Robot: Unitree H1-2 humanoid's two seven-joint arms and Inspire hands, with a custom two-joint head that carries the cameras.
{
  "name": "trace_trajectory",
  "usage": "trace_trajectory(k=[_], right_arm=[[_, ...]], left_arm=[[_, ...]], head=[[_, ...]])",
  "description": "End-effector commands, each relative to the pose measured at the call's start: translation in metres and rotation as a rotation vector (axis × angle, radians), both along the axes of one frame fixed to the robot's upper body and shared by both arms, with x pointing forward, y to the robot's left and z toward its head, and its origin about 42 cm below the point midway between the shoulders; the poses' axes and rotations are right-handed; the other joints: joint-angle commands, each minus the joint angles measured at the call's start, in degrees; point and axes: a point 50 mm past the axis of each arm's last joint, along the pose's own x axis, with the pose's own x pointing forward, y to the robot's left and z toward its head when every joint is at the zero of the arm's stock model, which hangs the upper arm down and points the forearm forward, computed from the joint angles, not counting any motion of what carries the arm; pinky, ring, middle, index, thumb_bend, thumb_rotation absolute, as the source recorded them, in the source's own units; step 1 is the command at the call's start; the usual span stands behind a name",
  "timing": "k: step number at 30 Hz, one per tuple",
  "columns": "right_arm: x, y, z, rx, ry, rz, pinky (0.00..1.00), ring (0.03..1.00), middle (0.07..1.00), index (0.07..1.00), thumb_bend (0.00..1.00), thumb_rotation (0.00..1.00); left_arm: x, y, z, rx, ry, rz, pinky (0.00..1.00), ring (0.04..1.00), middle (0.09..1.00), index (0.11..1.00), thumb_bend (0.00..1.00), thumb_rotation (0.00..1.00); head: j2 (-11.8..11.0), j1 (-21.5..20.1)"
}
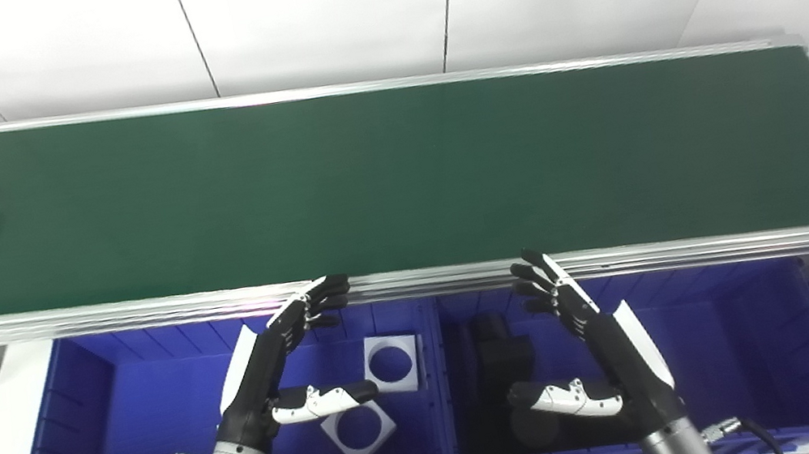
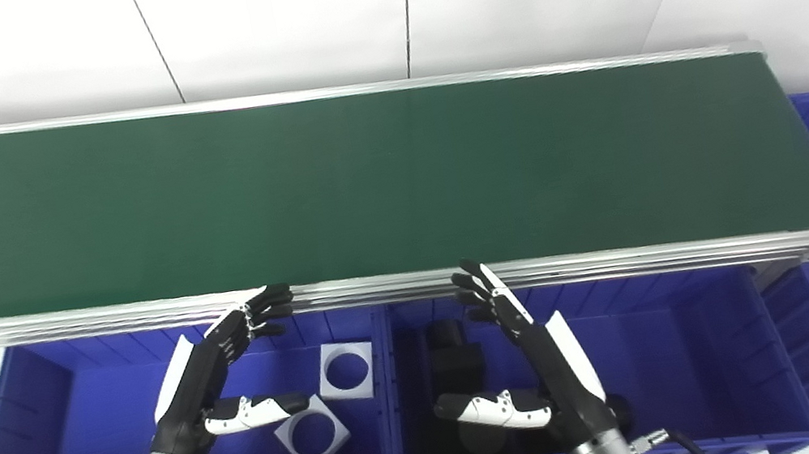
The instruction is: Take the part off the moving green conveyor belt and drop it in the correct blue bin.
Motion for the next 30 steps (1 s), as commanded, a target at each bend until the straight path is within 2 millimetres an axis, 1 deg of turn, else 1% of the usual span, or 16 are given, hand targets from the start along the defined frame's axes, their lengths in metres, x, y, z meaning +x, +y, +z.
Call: trace_trajectory(k=[1, 18, 26, 30], right_arm=[[0.0038, 0.0005, 0.0078, 0.017, -0.057, 0.006, 0.8, 0.858, 0.902, 0.964, 0.87, 0.52], [0.0042, -0.0004, 0.0075, 0.017, -0.052, 0.005, 0.81, 0.859, 0.902, 0.965, 0.87, 0.52], [0.0063, -0.0017, 0.006, 0.013, -0.052, 0.008, 0.8, 0.86, 0.904, 0.966, 0.87, 0.52], [0.0076, -0.0025, 0.0045, 0.006, -0.051, 0.009, 0.8, 0.861, 0.902, 0.965, 0.87, 0.53]], left_arm=[[0.007, 0.0006, 0.0103, -0.015, -0.065, -0.004, 0.71, 0.778, 0.818, 0.814, 0.95, 0.46], [0.0078, -0.0006, 0.0096, -0.014, -0.064, -0.008, 0.71, 0.777, 0.821, 0.814, 0.95, 0.46], [0.0109, -0.0025, 0.0092, -0.015, -0.066, -0.008, 0.71, 0.773, 0.816, 0.812, 0.94, 0.45], [0.012, -0.003, 0.009, -0.018, -0.066, -0.007, 0.71, 0.773, 0.818, 0.815, 0.94, 0.45]], head=[[0.1, 0.1], [-0.1, 0.4], [-0.5, 0.5], [-1.0, 2.3]])
